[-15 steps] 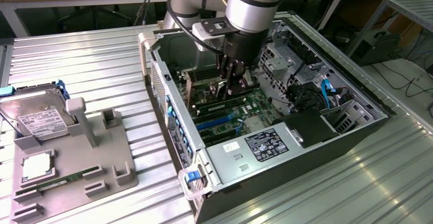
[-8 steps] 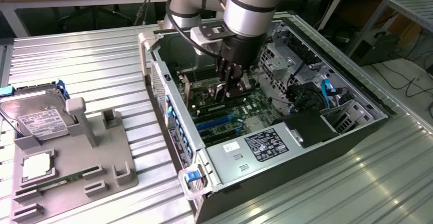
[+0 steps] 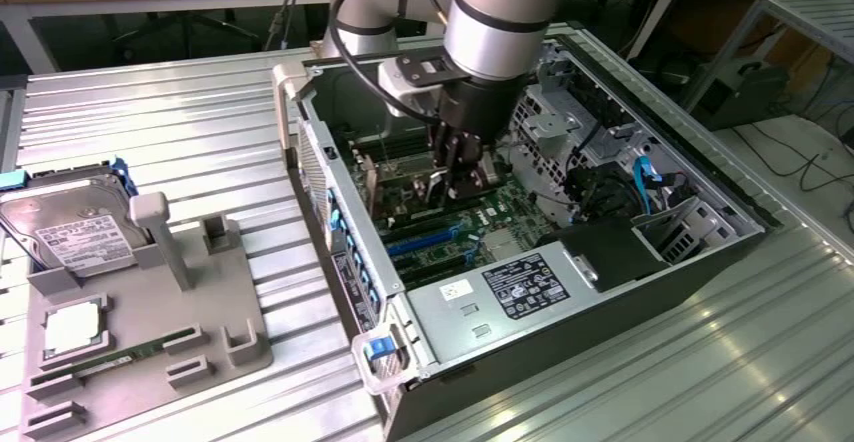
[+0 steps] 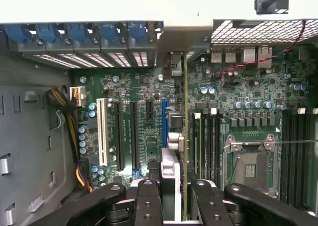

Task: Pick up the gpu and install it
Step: 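Insert the gpu into the slot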

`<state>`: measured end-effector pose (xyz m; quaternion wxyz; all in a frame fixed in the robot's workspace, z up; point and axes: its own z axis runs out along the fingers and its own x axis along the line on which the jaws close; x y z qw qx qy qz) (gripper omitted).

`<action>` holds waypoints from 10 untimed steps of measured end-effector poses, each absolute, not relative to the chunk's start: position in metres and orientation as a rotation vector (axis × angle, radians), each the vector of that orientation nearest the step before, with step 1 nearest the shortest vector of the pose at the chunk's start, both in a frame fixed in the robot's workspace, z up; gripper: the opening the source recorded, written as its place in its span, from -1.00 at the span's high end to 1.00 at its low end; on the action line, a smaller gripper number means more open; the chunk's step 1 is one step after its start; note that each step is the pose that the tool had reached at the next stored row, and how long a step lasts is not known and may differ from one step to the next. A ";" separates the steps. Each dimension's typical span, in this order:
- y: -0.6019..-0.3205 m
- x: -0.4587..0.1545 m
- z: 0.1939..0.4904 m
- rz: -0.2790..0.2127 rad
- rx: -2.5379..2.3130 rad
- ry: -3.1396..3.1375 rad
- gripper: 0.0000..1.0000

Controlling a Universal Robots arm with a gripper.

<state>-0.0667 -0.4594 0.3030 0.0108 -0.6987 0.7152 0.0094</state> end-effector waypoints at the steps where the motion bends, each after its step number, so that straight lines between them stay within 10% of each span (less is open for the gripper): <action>1: -0.460 -0.067 0.303 0.029 -2.180 2.232 0.44; 10: -0.463 -0.067 0.295 0.029 -2.179 2.233 0.44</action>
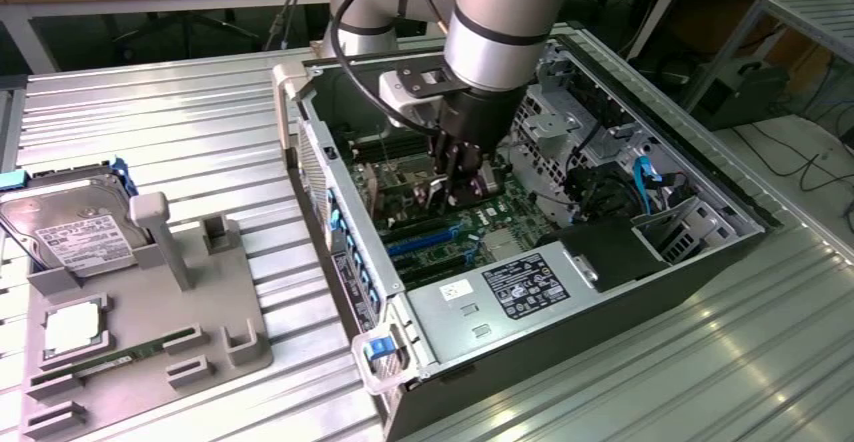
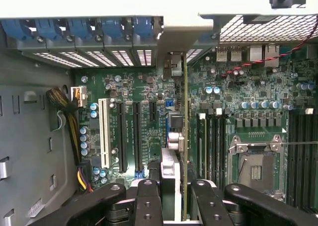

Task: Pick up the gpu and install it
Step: 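Insert the gpu into the slot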

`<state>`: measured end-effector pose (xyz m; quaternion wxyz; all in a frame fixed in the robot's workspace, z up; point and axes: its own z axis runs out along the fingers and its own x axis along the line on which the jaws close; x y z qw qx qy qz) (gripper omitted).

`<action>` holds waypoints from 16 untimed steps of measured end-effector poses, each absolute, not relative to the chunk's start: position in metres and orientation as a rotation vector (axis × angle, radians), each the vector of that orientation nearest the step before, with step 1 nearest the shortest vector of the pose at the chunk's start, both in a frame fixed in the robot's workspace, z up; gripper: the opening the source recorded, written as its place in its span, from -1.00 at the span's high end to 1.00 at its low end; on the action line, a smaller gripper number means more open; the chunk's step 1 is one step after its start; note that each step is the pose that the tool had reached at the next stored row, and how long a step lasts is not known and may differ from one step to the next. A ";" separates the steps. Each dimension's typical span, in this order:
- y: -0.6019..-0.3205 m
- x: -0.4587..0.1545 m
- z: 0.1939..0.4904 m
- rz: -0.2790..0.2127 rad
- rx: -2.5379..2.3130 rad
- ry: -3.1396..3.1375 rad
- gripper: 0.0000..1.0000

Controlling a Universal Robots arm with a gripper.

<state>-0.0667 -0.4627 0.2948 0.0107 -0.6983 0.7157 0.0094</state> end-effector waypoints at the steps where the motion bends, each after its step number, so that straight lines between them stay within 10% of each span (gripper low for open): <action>1: -0.463 -0.067 0.294 0.030 -2.179 2.233 0.44; 16: -0.464 -0.067 0.289 0.024 -2.172 2.245 0.44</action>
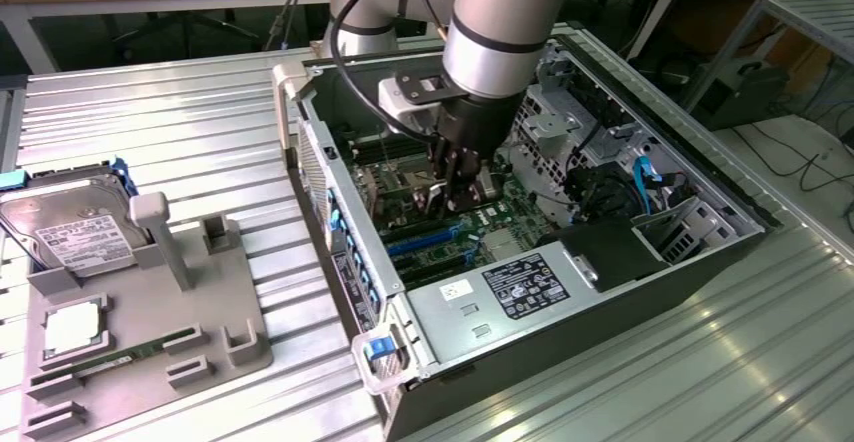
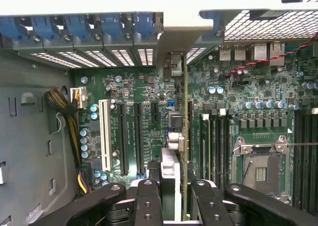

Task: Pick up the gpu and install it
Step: 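Insert the gpu into the slot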

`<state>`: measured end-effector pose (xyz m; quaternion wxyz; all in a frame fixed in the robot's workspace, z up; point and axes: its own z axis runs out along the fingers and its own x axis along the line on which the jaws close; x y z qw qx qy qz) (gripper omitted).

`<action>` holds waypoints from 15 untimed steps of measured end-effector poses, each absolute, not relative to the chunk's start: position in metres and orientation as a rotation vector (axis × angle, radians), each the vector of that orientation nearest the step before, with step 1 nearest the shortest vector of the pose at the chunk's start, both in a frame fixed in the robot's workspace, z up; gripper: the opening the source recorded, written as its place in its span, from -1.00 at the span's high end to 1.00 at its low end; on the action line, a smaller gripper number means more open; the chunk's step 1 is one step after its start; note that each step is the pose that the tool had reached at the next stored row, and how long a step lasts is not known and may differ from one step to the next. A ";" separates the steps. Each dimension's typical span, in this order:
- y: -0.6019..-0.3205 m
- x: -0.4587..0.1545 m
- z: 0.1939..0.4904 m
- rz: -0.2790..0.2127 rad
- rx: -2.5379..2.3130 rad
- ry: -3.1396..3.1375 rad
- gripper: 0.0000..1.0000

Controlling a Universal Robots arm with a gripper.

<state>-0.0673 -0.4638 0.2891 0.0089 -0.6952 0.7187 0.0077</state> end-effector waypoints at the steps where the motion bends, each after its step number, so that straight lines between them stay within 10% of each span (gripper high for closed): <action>1: -0.464 -0.067 0.289 0.024 -2.172 2.246 0.44; 15: -0.465 -0.069 0.281 0.026 -2.172 2.247 0.44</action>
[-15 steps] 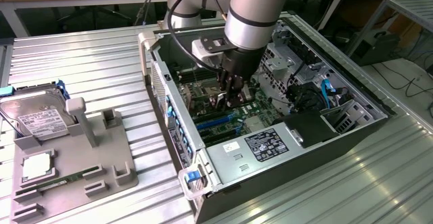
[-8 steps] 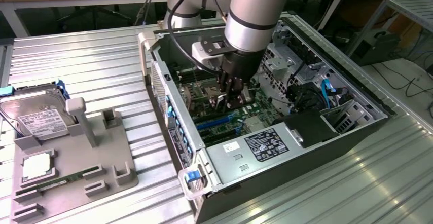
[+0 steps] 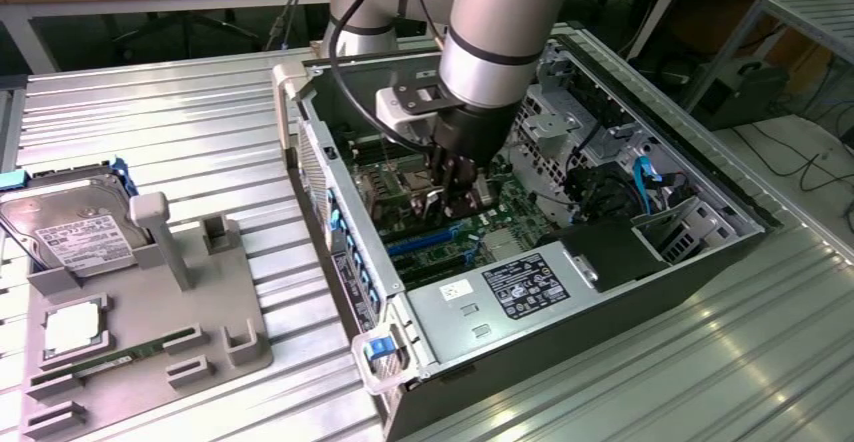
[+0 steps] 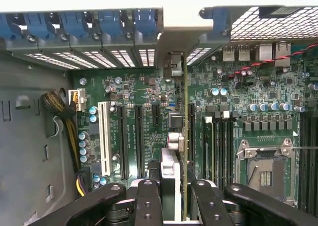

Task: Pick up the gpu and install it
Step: 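Insert the gpu into the slot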

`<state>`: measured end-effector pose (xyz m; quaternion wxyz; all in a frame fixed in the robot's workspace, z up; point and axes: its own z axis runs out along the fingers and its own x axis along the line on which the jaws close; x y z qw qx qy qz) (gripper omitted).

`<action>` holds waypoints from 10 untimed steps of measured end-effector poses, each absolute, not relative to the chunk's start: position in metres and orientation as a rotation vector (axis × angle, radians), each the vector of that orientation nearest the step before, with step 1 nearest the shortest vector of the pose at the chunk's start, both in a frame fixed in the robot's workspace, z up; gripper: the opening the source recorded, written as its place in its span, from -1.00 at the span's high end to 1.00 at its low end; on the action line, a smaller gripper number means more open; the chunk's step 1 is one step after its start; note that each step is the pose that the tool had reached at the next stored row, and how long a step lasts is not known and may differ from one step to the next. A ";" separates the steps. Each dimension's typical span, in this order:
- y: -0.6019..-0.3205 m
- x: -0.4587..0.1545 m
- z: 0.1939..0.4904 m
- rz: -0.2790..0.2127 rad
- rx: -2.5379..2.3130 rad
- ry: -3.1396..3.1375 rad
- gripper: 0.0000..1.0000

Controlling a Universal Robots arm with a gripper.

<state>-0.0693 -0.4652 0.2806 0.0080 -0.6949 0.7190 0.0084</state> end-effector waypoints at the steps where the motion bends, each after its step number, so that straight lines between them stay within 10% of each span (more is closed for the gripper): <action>1: -0.465 -0.070 0.280 0.026 -2.172 2.247 0.44; 10: -0.465 -0.070 0.274 0.029 -2.173 2.249 0.44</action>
